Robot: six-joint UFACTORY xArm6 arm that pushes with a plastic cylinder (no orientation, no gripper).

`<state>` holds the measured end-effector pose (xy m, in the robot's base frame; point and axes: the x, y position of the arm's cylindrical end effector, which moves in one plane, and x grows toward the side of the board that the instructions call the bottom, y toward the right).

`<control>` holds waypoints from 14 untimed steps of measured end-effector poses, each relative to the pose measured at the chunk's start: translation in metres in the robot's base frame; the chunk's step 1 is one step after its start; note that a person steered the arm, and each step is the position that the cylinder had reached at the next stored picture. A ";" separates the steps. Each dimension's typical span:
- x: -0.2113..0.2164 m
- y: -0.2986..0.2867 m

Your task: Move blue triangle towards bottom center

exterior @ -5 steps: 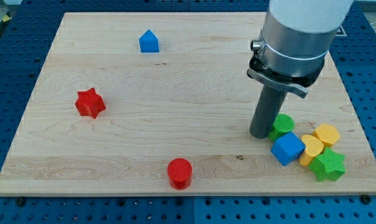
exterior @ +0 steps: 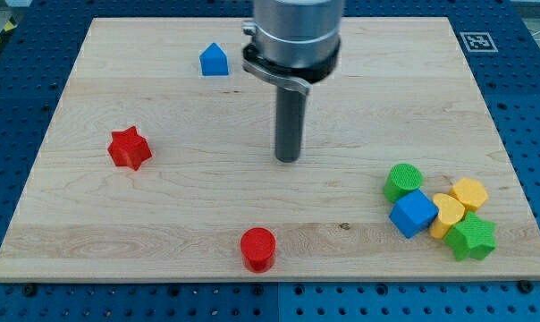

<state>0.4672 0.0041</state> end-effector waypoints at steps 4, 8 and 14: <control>-0.093 -0.107; -0.158 -0.129; -0.111 -0.038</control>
<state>0.3561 -0.0338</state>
